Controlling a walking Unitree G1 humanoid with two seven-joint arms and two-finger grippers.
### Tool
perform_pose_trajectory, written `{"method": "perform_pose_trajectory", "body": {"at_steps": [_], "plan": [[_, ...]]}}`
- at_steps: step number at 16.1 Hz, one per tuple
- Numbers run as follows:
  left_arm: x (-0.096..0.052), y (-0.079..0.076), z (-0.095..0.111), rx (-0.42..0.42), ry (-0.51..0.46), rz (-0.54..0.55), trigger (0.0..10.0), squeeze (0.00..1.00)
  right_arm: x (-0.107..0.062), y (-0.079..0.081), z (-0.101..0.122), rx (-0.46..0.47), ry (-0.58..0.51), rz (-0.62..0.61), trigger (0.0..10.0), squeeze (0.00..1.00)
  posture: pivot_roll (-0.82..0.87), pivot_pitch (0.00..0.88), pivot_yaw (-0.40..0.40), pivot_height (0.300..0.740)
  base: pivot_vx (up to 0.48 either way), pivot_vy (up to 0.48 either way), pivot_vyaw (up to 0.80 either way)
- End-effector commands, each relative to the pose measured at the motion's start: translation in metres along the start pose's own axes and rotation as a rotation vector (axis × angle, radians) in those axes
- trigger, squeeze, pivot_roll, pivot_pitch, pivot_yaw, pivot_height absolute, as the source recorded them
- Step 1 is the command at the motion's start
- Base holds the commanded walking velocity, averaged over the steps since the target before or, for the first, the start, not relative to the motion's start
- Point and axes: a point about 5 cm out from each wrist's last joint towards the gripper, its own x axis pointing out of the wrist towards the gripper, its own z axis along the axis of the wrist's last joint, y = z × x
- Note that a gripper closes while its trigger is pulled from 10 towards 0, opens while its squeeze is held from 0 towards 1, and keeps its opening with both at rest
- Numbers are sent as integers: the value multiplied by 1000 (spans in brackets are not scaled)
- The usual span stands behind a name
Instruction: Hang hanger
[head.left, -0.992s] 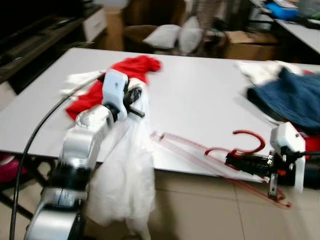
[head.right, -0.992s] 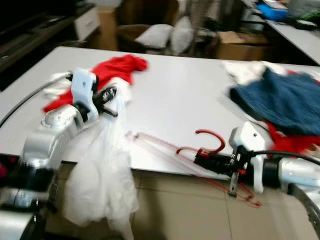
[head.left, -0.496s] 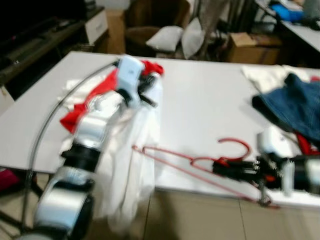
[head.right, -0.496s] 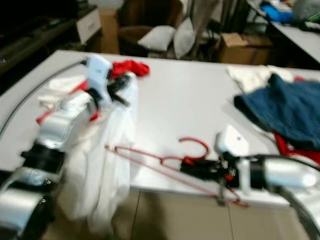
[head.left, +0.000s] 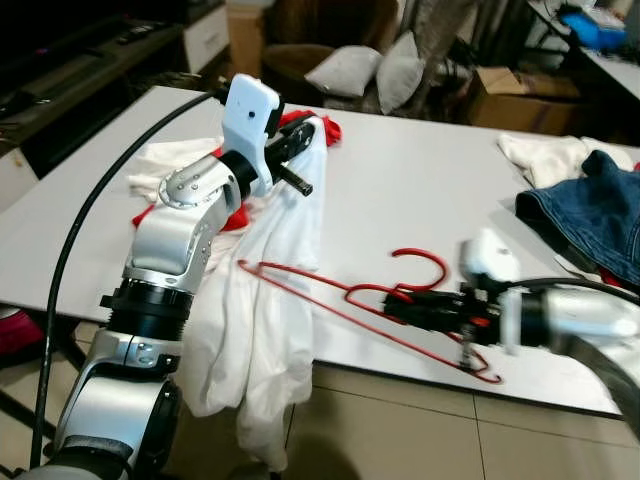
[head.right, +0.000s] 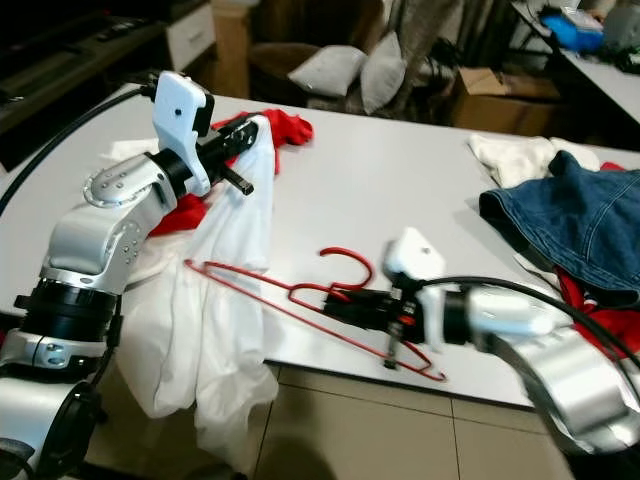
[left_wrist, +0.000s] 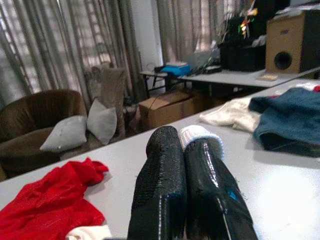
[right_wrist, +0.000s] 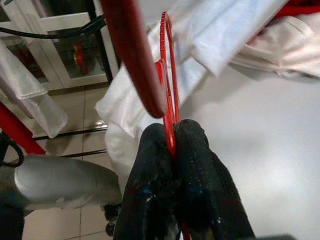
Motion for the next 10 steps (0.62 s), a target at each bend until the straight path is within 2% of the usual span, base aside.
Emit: {"method": "perform_pose_trajectory", "body": {"at_steps": [1,2,4,7,8,9,10], "plan": [[1,-5,10,2,-25,-32,10000,0,4,-7,-1,-26,26,-20,10000,0,71,0,-33,740,0,0,0],[1,-6,11,4,-28,-38,10000,0,6,-9,-2,-28,32,-22,10000,0,71,0,-33,740,0,0,0],[0,-6,24,-13,-70,-40,10000,0,14,-23,-7,-41,81,-57,10000,0,68,0,-37,740,0,0,0],[-1,-2,44,-24,-139,-36,10000,0,19,-58,-8,-78,134,-201,10000,0,65,0,-37,740,0,0,0],[-1,2,59,-42,-202,-25,10000,0,15,-99,4,-146,133,-438,10000,0,64,0,-38,740,0,0,0],[-2,8,74,-48,-270,-6,10000,0,0,-142,31,-189,58,-751,10000,0,68,0,-42,740,0,0,0],[-3,11,87,-61,-335,16,10000,0,-20,-164,66,-200,-96,-948,10000,0,76,0,-51,740,0,0,0]]}}
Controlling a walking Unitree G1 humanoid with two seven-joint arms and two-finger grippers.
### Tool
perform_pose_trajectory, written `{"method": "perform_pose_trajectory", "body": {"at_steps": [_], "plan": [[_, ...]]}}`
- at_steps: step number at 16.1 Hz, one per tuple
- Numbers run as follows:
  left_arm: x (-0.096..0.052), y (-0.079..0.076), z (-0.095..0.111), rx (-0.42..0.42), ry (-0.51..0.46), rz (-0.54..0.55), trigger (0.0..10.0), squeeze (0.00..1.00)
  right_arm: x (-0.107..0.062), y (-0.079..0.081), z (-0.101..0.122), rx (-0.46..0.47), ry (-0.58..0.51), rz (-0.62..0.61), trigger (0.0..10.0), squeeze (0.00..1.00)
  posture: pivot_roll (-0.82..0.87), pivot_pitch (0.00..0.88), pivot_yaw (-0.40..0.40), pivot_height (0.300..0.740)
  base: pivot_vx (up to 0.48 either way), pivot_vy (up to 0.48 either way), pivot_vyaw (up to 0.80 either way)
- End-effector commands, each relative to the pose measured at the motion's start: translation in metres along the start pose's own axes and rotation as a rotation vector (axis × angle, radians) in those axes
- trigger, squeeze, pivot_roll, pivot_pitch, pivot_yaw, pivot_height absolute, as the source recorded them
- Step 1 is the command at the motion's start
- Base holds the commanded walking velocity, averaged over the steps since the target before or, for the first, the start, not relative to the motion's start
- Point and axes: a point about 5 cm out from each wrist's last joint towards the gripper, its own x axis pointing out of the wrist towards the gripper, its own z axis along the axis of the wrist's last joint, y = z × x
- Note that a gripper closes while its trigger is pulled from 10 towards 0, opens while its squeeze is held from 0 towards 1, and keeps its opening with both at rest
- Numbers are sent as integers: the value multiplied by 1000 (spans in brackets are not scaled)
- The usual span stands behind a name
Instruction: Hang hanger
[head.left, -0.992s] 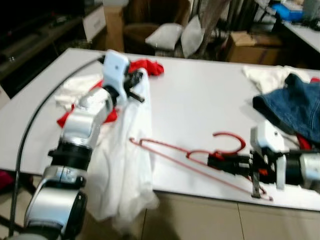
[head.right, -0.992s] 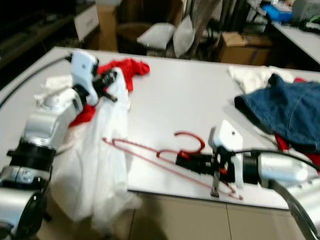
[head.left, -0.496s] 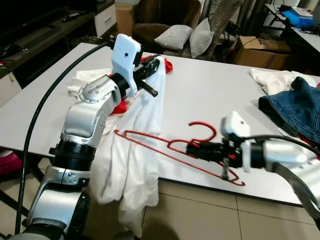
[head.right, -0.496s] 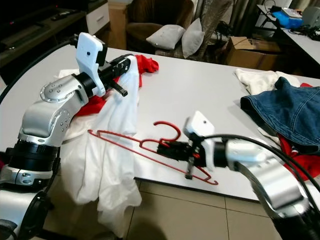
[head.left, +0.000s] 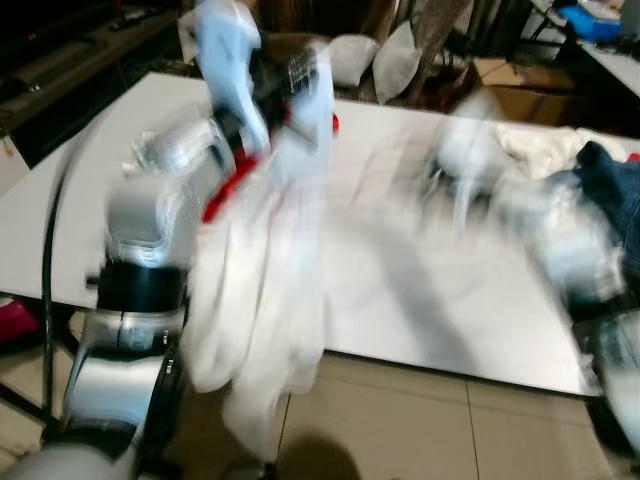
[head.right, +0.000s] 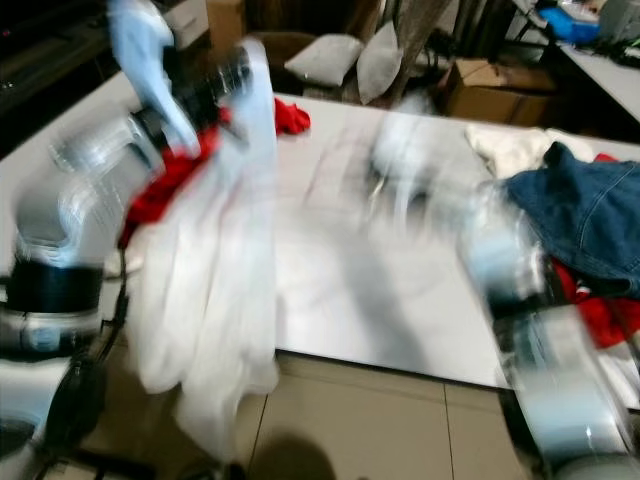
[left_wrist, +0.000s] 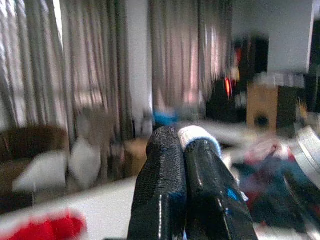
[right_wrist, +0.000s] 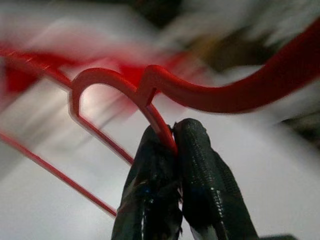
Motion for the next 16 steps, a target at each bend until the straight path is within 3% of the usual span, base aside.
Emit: {"method": "perform_pose_trajectory", "body": {"at_steps": [1,3,5,7,8,9,10,12,15,16], "plan": [[-2,3,22,0,-108,15,10000,0,-8,-38,26,21,-145,-213,10000,0,79,0,-59,740,0,0,0],[-5,6,34,-13,-177,39,10000,0,-10,-54,50,48,-261,-256,10000,0,84,0,-69,740,0,0,0],[-9,9,34,-31,-198,68,10000,0,-6,-46,45,36,-260,-202,10000,0,87,0,-73,740,0,0,0],[-11,8,15,14,-93,73,10000,0,-1,-16,22,16,-230,-42,10000,0,92,0,-70,740,0,0,0],[-11,11,-3,49,24,107,10000,0,-3,1,9,9,-229,56,10000,0,90,0,-60,740,0,0,0],[-13,14,-14,77,90,132,10000,0,-7,6,2,6,-213,90,10000,0,84,0,-50,740,0,0,0],[-17,19,-28,142,175,167,10000,0,-16,10,-7,-23,-180,137,10000,0,78,0,-43,740,0,0,0],[-21,22,-49,182,276,188,10000,0,-37,17,-27,-57,-112,268,10000,0,68,0,-27,740,0,0,0],[-22,21,-62,242,346,173,10000,0,-71,23,-39,-97,-31,441,10000,0,58,0,-11,740,0,0,0],[-21,24,-65,265,365,183,10000,0,-91,26,-42,-99,22,551,10000,0,57,0,-9,740,0,0,0]]}}
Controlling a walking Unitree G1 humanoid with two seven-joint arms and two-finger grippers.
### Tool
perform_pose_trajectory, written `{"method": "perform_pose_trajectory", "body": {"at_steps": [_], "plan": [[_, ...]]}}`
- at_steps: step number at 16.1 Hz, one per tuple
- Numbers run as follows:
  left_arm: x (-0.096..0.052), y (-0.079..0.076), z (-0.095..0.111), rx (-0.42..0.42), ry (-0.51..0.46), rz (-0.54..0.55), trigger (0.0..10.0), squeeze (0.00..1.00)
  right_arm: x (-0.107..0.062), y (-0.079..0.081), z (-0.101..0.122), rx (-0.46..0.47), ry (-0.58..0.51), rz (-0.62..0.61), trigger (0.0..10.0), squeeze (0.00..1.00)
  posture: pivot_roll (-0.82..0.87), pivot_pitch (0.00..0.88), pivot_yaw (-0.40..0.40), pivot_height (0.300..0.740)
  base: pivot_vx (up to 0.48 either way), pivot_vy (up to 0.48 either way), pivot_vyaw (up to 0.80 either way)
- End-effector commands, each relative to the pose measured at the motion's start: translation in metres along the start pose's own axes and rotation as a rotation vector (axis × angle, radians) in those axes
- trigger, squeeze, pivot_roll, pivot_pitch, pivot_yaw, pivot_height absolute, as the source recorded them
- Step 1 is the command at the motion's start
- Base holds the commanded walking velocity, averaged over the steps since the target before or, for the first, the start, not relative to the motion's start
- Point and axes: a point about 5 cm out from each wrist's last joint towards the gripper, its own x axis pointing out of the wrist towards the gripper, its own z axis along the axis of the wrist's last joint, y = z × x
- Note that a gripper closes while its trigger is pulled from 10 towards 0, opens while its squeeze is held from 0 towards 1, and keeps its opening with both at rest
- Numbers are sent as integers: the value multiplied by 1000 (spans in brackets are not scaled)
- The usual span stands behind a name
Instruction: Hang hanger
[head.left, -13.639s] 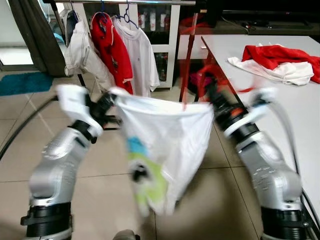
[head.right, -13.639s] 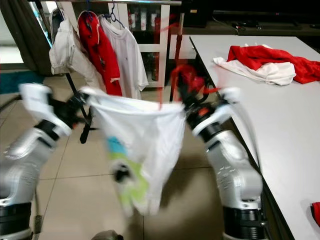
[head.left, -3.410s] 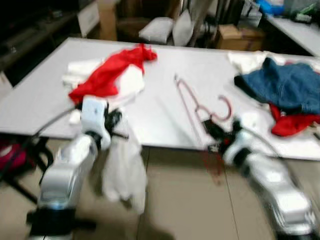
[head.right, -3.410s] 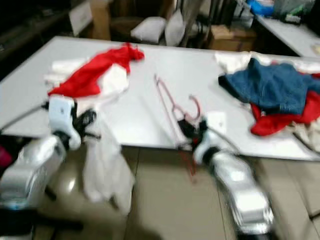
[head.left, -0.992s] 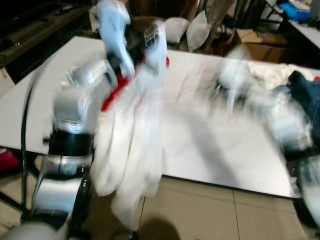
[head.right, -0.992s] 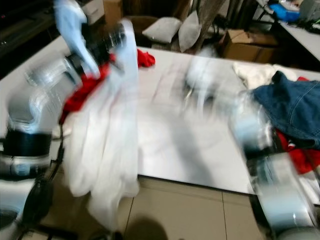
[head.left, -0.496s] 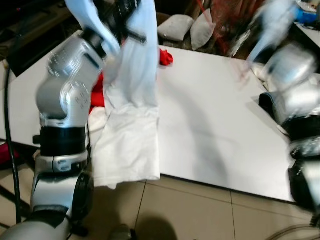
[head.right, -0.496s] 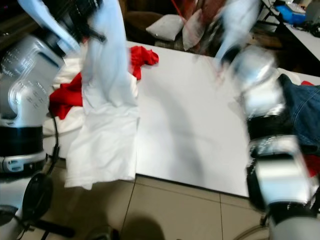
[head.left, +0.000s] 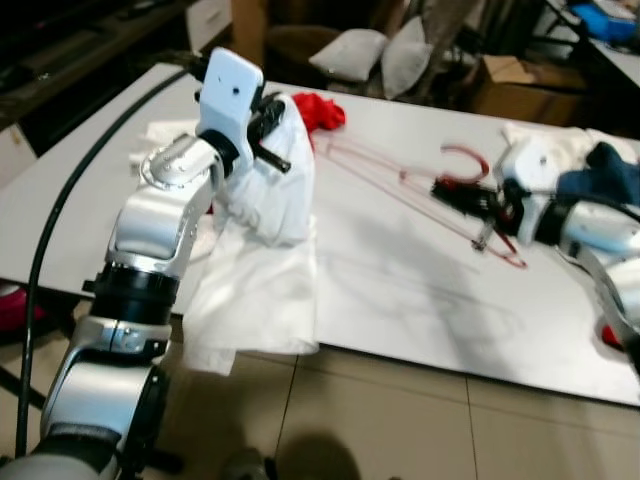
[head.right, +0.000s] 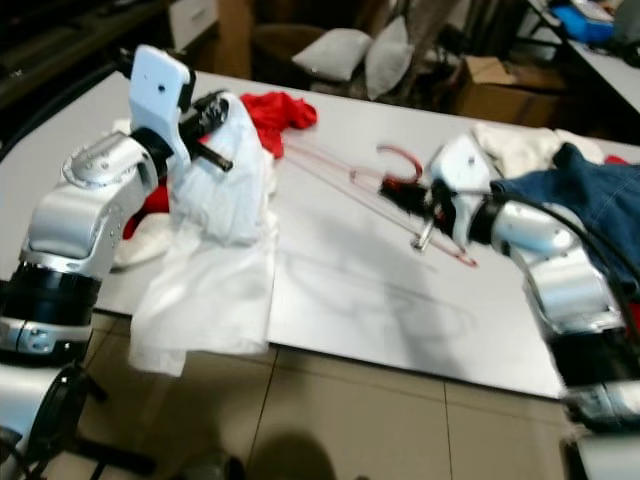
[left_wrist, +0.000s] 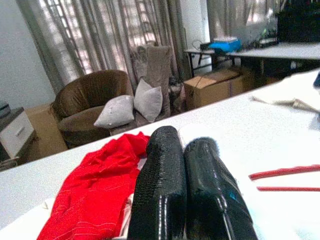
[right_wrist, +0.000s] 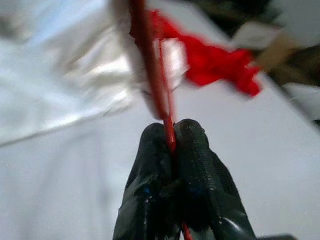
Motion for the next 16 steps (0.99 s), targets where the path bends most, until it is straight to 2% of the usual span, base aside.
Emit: {"method": "perform_pose_trajectory", "body": {"at_steps": [1,2,4,6,7,10,13,14,15,16], "plan": [[0,5,1,31,8,23,10000,0,-7,2,9,-6,-10,64,10000,0,56,0,-7,740,0,0,0],[1,6,9,0,-35,21,10000,0,-20,11,16,38,-37,151,10000,0,56,0,-7,740,0,0,0],[1,-4,29,-85,-134,-65,10000,0,-14,18,27,73,-102,197,10000,0,57,0,-10,740,0,0,0],[1,-8,39,-147,-172,-93,10000,0,-7,24,29,69,-106,219,10000,0,57,0,-10,740,0,0,0],[2,-11,53,-198,-195,-99,10000,0,5,31,31,66,-108,237,10000,0,70,0,-22,740,0,0,0],[-2,-25,86,-260,-267,-172,10000,0,37,47,38,105,-129,300,10000,0,79,0,-35,740,0,0,0],[-6,-23,93,-219,-277,-153,10000,0,43,54,41,103,-133,352,10000,0,90,0,-45,740,0,0,0],[-10,-22,96,-243,-282,-162,10000,0,46,53,41,104,-130,346,10000,0,96,0,-55,740,0,0,0],[-11,-20,90,-190,-250,-121,10000,0,46,53,41,106,-122,352,10000,0,101,0,-58,740,0,0,0],[-11,-19,88,-176,-242,-111,10000,0,46,54,41,107,-122,354,10000,0,101,0,-58,740,0,0,0]]}}
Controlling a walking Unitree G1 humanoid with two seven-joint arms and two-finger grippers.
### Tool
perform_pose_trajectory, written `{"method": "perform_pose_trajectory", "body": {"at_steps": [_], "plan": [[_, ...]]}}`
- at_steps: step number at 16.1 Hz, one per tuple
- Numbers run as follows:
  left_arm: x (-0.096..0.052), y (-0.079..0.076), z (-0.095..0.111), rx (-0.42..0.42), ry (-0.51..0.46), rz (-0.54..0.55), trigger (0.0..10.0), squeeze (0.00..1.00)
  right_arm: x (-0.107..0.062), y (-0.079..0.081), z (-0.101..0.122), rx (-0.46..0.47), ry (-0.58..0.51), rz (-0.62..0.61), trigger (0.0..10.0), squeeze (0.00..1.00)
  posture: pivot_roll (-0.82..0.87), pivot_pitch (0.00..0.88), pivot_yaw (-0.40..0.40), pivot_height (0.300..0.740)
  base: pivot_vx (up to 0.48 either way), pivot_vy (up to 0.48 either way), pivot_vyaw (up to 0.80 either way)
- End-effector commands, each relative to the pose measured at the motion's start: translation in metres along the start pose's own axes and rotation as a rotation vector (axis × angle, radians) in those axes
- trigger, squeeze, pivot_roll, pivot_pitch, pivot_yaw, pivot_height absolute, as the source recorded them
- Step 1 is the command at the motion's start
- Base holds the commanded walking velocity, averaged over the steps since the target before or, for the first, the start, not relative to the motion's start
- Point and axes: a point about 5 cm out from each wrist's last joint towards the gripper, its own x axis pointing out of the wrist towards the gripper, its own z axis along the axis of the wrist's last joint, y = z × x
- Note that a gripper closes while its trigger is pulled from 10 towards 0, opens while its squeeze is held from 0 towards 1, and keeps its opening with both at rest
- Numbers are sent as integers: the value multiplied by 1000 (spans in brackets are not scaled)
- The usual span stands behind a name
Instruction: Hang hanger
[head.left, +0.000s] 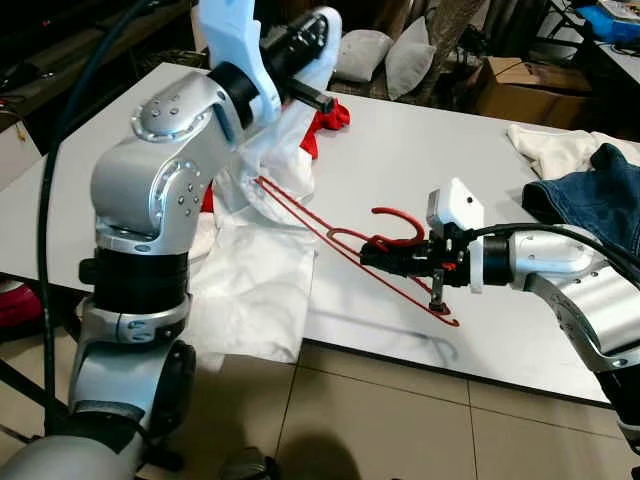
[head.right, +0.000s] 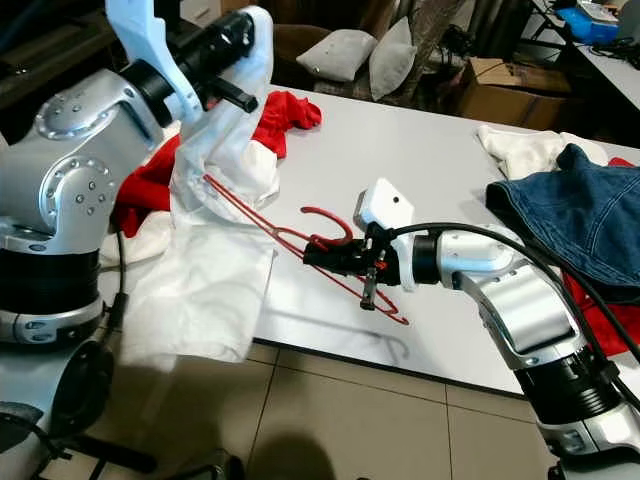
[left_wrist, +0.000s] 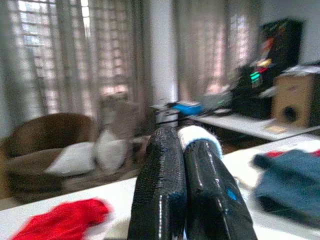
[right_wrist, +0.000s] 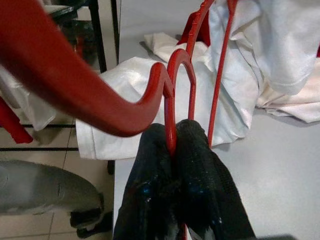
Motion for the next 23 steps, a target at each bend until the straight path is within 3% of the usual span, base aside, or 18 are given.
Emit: {"method": "perform_pose_trajectory", "body": {"at_steps": [1,2,3,5,6,10,11,13,16,18,19,21,22,23], "plan": [[0,14,-15,163,90,119,10000,0,-9,-6,-2,-33,73,-25,10000,0,100,0,-57,740,0,0,0],[-1,22,-21,227,125,174,10000,0,-15,-10,-4,-40,98,-62,10000,0,99,0,-55,740,0,0,0],[-4,38,-29,249,148,286,10000,0,-31,-21,-8,-47,139,-158,10000,0,93,0,-47,740,0,0,0],[-9,55,-33,270,157,391,10000,0,-58,-31,-8,-51,174,-257,10000,0,86,0,-36,740,0,0,0],[-11,64,-39,288,170,432,10000,0,-82,-31,-5,-46,185,-302,10000,0,86,0,-36,740,0,0,0],[-9,66,-64,287,216,424,10000,0,-102,-17,0,-2,134,-273,10000,0,72,0,-13,740,0,0,0],[-9,64,-80,252,255,413,10000,0,-103,-9,-1,10,129,-243,10000,0,65,0,-4,740,0,0,0],[-7,57,-98,185,271,382,10000,0,-92,7,-2,33,109,-161,10000,0,56,0,6,740,0,0,0],[-3,49,-99,110,234,323,10000,0,-72,14,-6,45,92,-127,10000,0,54,0,10,740,0,0,0],[-2,38,-95,43,192,233,10000,0,-47,12,-10,42,74,-138,10000,0,57,0,8,740,0,0,0],[-6,21,-85,-33,156,114,10000,0,-20,3,-11,35,43,-169,10000,0,66,0,-2,740,0,0,0],[-10,12,-73,-66,124,62,10000,0,-6,-3,-11,27,34,-186,10000,0,81,0,-20,740,0,0,0],[-14,0,-52,-112,63,7,10000,0,9,-10,-12,33,30,-213,10000,0,102,0,-47,740,0,0,0],[-15,-4,-44,-134,39,-17,10000,0,14,-13,-13,31,33,-225,10000,0,104,0,-50,740,0,0,0]]}}
